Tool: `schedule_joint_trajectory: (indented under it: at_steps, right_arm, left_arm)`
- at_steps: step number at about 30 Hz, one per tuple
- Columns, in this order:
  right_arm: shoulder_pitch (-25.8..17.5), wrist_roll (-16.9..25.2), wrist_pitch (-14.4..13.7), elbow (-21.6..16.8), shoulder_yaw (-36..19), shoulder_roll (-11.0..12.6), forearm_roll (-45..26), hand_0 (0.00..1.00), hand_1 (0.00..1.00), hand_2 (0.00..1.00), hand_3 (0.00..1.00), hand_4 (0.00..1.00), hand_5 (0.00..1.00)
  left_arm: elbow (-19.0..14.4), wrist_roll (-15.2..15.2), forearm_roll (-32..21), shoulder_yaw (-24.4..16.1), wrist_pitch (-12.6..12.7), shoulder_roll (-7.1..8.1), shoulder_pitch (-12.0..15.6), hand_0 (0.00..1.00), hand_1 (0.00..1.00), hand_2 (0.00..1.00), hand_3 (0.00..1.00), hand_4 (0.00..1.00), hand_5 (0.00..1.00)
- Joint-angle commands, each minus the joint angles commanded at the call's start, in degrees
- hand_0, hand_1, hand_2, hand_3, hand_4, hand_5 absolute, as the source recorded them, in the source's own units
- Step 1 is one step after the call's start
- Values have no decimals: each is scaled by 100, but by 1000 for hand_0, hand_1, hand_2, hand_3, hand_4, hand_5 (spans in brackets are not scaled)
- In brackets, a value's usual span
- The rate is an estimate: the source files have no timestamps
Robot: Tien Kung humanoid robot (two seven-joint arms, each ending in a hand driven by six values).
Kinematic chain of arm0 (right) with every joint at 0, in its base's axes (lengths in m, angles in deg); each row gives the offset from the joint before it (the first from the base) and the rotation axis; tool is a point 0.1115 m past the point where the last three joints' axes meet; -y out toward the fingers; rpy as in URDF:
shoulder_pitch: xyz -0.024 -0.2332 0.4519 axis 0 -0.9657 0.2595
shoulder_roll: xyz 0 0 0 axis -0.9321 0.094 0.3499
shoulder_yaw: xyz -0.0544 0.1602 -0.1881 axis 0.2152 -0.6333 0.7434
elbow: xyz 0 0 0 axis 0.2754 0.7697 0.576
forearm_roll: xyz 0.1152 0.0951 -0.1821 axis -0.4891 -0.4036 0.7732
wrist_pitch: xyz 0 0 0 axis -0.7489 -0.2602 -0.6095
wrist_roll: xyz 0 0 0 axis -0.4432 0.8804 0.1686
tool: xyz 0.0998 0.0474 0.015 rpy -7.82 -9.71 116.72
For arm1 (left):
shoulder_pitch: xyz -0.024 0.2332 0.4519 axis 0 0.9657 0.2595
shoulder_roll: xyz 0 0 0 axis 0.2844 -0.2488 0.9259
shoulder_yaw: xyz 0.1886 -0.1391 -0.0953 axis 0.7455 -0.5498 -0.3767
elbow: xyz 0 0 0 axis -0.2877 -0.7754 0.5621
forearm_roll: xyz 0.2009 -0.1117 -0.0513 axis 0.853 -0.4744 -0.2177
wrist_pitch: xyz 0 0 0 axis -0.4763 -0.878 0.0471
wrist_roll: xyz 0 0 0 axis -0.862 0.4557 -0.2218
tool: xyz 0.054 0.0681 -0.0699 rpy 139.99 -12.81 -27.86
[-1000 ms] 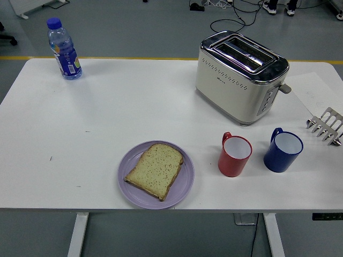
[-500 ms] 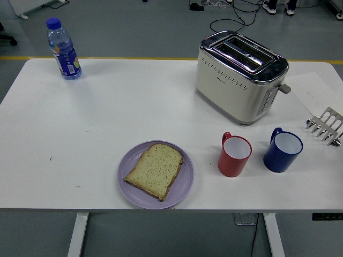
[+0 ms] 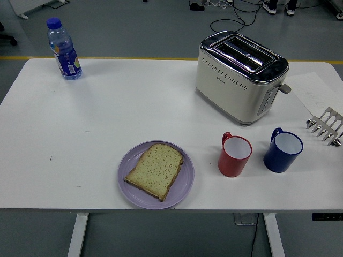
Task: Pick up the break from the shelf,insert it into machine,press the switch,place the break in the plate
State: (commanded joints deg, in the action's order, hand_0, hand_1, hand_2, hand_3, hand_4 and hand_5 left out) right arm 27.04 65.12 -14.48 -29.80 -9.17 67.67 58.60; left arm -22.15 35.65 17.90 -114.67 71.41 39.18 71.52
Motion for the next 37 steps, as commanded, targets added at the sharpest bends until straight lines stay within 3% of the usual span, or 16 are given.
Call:
schedule_joint_trajectory:
  at_steps: [37]
  right_arm:
    - [-26, 125, -97, 14, -27, -13, -223, 694, 656, 683, 614, 460, 282]
  left_arm:
    - [0, 32, 121, -67, -15, -11, -50, 420, 499, 582, 682, 483, 998]
